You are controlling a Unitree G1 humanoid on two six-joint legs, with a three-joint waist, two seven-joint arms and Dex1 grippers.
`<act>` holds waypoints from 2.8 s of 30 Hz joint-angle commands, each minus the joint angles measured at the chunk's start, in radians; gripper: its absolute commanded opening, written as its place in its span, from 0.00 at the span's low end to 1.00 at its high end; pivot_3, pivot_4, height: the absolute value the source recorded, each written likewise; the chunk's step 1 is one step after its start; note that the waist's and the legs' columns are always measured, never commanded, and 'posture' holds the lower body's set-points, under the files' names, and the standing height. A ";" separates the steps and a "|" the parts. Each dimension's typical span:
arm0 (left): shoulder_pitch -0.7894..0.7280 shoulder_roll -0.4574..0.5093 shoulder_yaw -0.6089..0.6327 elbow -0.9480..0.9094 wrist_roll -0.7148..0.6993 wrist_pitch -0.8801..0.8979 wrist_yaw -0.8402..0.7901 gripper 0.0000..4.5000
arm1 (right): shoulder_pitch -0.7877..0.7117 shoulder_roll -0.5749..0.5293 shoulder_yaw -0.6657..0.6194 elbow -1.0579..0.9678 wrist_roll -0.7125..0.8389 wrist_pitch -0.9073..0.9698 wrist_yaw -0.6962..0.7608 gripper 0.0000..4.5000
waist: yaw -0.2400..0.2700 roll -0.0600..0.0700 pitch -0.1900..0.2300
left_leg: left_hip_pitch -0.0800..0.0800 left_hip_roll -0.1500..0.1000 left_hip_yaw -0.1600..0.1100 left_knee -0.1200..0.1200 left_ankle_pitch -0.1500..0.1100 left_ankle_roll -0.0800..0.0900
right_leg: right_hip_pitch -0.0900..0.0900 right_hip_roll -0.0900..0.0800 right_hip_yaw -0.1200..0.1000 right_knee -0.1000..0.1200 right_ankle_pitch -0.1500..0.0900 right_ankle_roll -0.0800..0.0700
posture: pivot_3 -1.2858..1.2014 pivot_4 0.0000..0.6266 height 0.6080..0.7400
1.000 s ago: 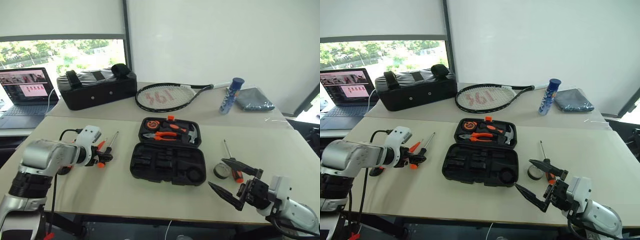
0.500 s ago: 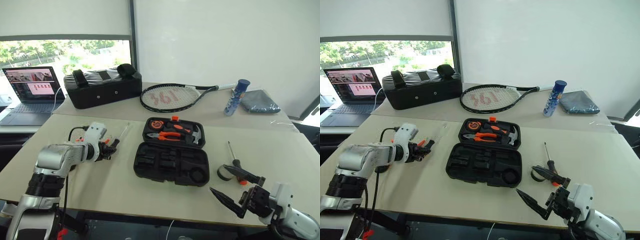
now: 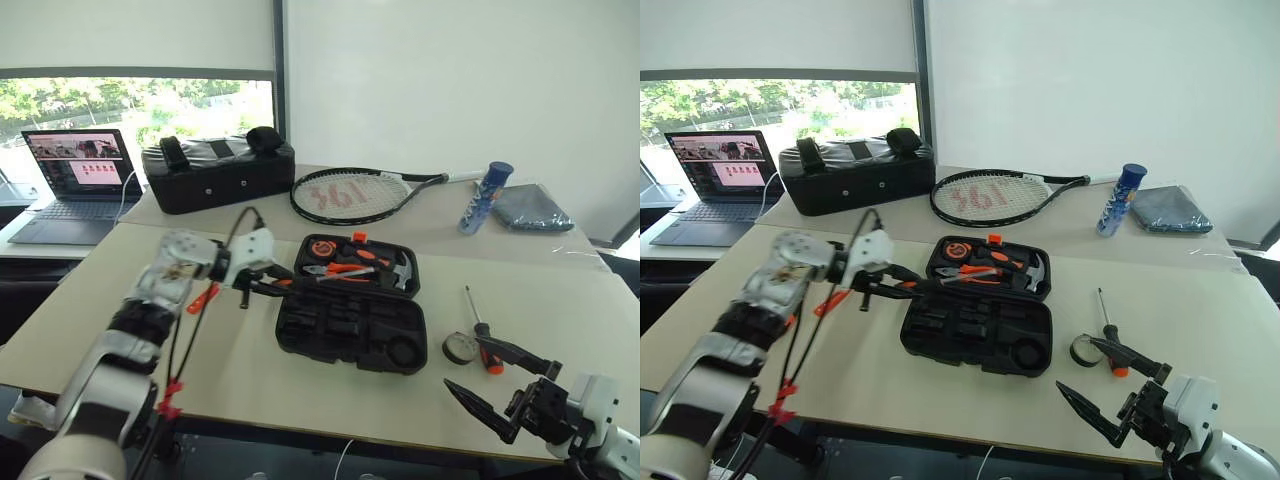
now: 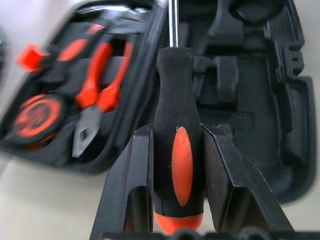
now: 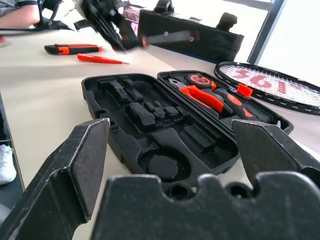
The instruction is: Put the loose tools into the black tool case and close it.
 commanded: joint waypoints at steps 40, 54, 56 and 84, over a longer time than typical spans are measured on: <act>-0.260 -0.229 0.026 0.415 0.268 -0.325 0.082 0.64 | 0.126 0.108 0.031 -0.098 -0.056 -0.090 -0.074 1.00 | -0.004 0.002 0.001 | -0.002 -0.003 -0.007 0.001 0.000 0.000 | 0.001 0.000 -0.003 0.002 -0.001 0.002 | 0.52 0.24 1.00; -0.125 -0.200 0.142 0.372 0.164 -0.243 0.069 0.00 | 0.074 0.099 0.041 -0.055 -0.062 -0.094 -0.062 1.00 | -0.005 0.005 0.000 | -0.002 -0.002 -0.007 0.001 0.000 0.000 | 0.001 0.000 -0.003 0.004 -0.001 0.001 | 0.52 0.24 1.00; -0.110 -0.213 0.141 0.372 0.172 -0.229 0.103 0.00 | 0.077 0.099 0.042 -0.063 -0.063 -0.091 -0.065 1.00 | -0.002 0.005 0.000 | -0.002 -0.002 -0.007 0.001 0.000 0.000 | 0.001 0.000 -0.003 0.003 -0.001 0.001 | 0.52 0.24 1.00; -0.046 -0.310 0.026 0.414 0.307 -0.103 0.238 0.00 | 0.076 0.091 0.040 -0.079 -0.078 -0.089 -0.101 1.00 | 0.000 0.007 -0.003 | 0.012 -0.003 -0.008 0.001 0.000 0.000 | 0.016 0.000 -0.003 0.001 -0.005 0.008 | 0.52 0.24 1.00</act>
